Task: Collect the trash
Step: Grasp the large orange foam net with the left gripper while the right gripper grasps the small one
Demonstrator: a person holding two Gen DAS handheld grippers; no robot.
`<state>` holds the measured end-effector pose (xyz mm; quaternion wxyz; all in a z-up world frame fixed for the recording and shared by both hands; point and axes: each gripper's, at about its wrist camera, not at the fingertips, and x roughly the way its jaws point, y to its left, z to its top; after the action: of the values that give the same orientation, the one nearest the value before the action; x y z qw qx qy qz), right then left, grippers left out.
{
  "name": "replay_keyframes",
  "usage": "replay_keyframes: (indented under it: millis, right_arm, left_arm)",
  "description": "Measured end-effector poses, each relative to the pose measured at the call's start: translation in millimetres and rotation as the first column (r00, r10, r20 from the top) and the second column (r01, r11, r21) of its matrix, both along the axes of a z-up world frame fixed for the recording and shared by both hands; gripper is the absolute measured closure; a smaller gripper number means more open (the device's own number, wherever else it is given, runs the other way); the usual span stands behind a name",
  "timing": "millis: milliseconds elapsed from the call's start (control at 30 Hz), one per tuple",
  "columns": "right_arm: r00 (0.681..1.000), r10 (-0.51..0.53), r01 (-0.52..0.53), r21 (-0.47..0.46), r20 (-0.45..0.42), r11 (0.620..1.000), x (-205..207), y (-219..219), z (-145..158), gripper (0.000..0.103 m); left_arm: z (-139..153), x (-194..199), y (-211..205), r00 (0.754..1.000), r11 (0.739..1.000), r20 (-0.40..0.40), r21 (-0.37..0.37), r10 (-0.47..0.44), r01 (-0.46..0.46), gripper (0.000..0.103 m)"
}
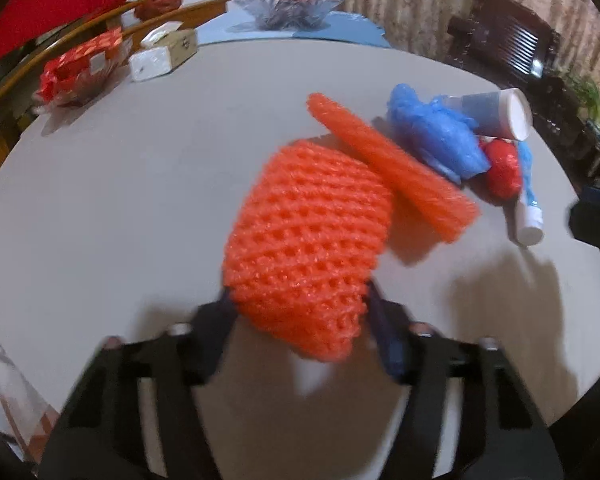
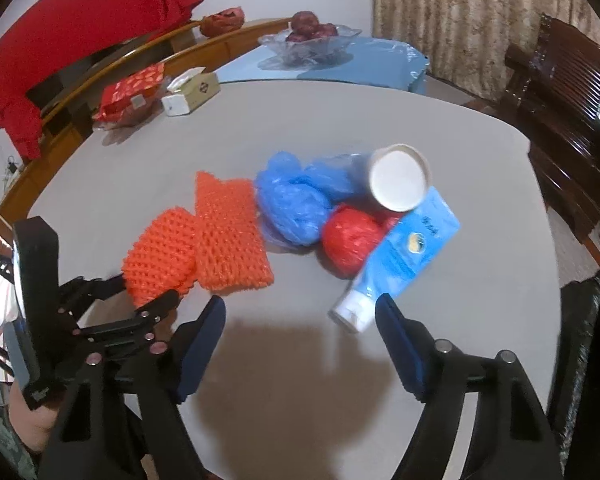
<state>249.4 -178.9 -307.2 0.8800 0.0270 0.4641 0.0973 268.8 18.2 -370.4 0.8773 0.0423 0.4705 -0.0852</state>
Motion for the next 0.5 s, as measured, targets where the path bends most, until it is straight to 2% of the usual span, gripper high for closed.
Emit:
replay_keyframes:
  millis: [100,233,367,500]
  right_arm:
    - [1.0,0.013,-0.013,0.007,-0.002,1.0,3.4,9.0,-2.6,0.029]
    - [0.999,0.037,-0.037,0.014,-0.004,0.999,5.1,18.9,-3.9,0.03]
    - [0.998,0.068,-0.068,0.016,-0.004,0.998,8.4,34.8,-5.7,0.034]
    - [0.996,0.09,-0.09,0.023,0.001,0.996,14.9,52.5,-8.4,0.034]
  left_arm:
    - [12.4,-7.5,1.2,0.999,1.0,0.039,-0.013,-0.011,0.012,0.063]
    - [33.2,-21.7,9.8,0.996,0.999,0.091,-0.041,-0.001,0.005,0.064]
    - [42.3,-28.1,22.1,0.994,0.998,0.101,-0.051,0.032,-0.027,0.064]
    - [38.7,-28.7,32.9,0.994,0.997,0.09,-0.048,0.068,-0.064,0.064]
